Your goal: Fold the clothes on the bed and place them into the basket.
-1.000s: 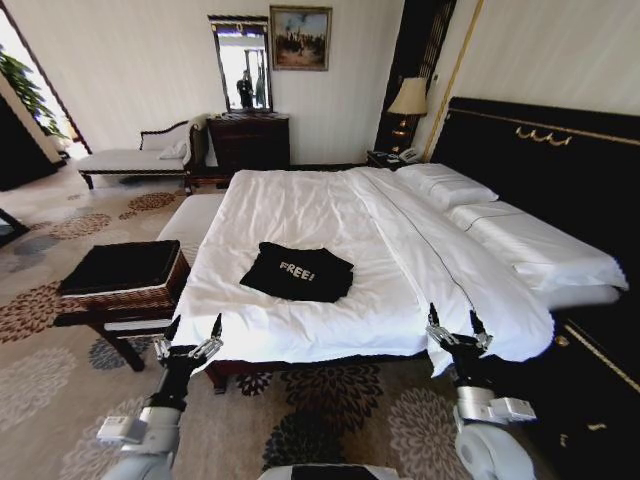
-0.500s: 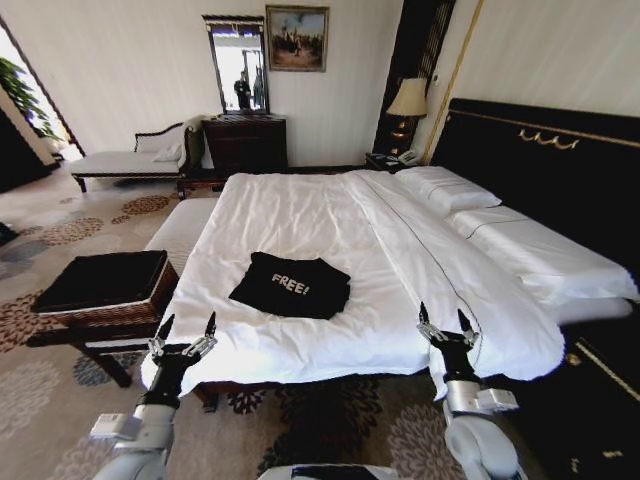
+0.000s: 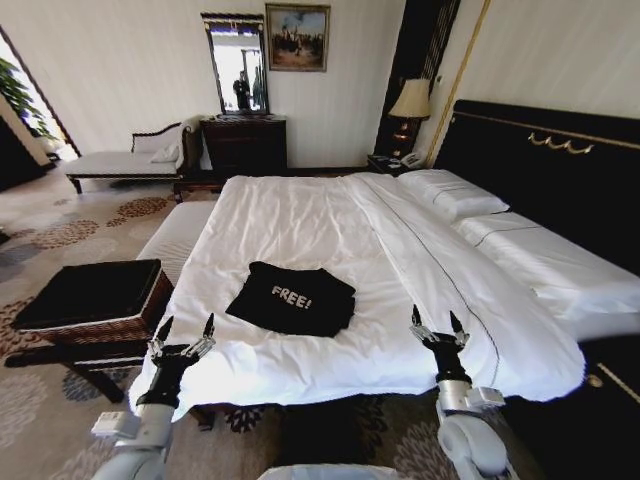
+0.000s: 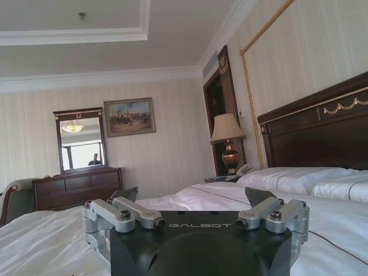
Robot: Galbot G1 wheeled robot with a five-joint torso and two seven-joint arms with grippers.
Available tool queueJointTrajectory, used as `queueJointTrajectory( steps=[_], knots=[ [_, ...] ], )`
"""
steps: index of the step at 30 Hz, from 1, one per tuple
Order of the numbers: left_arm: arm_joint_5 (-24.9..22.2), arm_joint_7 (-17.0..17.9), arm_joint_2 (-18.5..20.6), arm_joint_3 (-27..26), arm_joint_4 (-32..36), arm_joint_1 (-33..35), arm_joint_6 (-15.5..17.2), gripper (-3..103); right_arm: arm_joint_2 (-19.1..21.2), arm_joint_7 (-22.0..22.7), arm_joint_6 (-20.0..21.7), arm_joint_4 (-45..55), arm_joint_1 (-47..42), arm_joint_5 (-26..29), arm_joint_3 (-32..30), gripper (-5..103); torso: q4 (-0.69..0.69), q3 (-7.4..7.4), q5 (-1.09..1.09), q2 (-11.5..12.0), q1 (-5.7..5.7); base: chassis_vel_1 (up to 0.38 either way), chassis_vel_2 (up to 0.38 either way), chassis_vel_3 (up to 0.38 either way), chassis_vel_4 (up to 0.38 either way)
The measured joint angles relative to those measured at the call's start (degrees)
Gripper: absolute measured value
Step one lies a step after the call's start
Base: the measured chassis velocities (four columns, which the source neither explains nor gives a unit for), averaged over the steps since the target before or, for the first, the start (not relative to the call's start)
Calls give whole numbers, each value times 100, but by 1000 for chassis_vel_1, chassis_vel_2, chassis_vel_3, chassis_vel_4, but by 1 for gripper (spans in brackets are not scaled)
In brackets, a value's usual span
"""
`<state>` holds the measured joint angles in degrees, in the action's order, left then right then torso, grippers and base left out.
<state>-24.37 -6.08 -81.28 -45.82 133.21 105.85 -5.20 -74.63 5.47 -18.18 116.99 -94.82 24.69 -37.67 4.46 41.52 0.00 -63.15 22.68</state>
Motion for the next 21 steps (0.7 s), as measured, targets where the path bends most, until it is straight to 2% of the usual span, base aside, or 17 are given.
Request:
queueJointTrajectory(
  steps=[11, 17, 20, 21],
  knots=[
    [-50, 6, 115, 16, -121, -117, 0, 100, -39, -9, -122, -4, -71, -49, -42, 100, 1, 1, 0, 1, 2, -160, 151, 166, -151],
    [25, 256, 152, -64, -308, -245, 62, 100, -39, 13, -242, -50, -11, -31, -3, 100, 0, 2, -1, 2, 5, -28, 48, 50, -25],
    [110, 391, 162, -146, -465, -263, 154, 100, 37, 128, -190, -117, 76, 190, 127, 100, 2, 0, 0, 0, -1, 0, 0, 0, 0],
    [162, 441, 166, -209, -542, -241, 182, 100, 130, 249, -81, -132, 169, 465, 254, 100, 2, 0, 0, -1, -3, 0, 0, 0, 0]
  ],
)
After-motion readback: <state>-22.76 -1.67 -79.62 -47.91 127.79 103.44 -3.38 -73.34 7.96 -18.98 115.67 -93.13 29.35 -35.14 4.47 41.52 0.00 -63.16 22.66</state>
